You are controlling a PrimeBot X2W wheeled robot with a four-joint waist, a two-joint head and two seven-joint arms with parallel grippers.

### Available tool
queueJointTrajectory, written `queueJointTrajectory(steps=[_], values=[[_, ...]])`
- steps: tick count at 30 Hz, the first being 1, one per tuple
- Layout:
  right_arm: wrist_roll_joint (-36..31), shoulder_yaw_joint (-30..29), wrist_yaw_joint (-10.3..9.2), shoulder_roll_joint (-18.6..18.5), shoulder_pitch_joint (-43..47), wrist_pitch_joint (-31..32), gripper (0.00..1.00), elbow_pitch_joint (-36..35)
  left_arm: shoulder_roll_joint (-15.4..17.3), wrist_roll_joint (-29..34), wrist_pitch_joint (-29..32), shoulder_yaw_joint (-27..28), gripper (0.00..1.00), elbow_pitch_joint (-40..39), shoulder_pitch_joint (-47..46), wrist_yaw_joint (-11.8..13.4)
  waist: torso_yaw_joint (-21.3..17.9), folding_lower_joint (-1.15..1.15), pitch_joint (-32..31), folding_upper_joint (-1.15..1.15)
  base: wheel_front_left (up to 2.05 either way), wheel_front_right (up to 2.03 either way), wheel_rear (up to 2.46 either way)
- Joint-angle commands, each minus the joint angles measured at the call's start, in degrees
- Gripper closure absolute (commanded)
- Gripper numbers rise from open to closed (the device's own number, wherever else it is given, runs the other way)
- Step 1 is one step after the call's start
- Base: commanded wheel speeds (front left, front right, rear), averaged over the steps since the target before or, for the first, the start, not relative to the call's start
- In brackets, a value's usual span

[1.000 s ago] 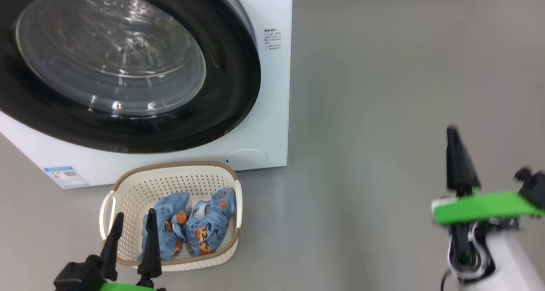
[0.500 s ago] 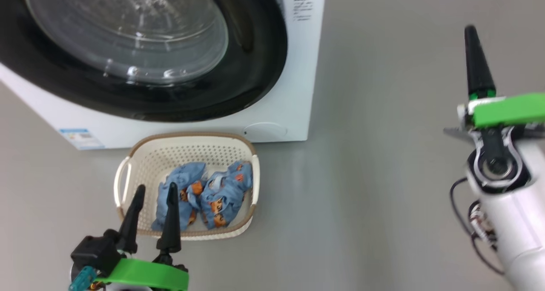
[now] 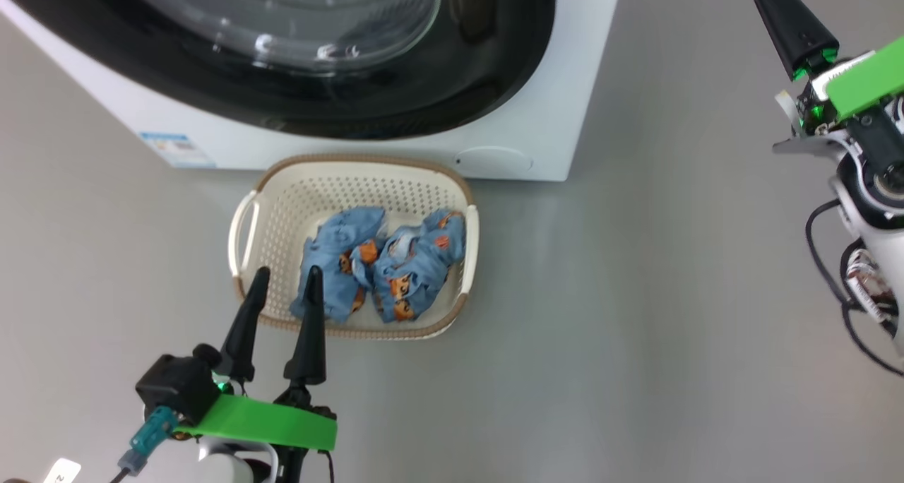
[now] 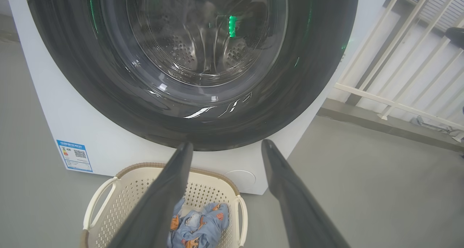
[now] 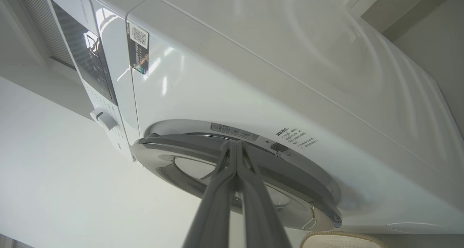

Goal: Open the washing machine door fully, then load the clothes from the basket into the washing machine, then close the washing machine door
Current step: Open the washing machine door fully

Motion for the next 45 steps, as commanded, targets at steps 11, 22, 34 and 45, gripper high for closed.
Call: queueJointTrajectory(steps=[11, 22, 34, 45], values=[[1.9, 2.9, 0.33, -2.0, -9.2, 12.1, 1.0, 1.2, 0.4, -2.5, -0.4, -0.5, 0.0, -1.8, -3.6, 0.0, 4.2, -0.01, 6.8, 0.0, 0.0, 0.0, 0.0], [3.0, 0.4, 0.33, -2.8, -16.2, 19.7, 1.0, 1.7, 0.4, -5.0, -0.4, -2.3, 0.0, -2.6, -6.4, 0.0, 6.4, -0.01, 12.0, 0.0, 0.0, 0.0, 0.0], [1.7, 0.1, 0.33, -1.6, -21.0, 23.3, 1.0, 0.9, 0.4, -6.8, -0.4, -3.8, 0.0, -3.5, -8.3, 0.0, 8.1, -0.01, 15.5, 0.0, 0.0, 0.0, 0.0], [-1.0, 1.4, 0.33, -1.0, -24.6, 23.3, 1.0, 0.9, 0.4, -8.3, -0.4, -4.6, 0.0, -3.9, -9.3, 0.0, 9.4, -0.01, 17.6, 0.0, 0.0, 0.0, 0.0]])
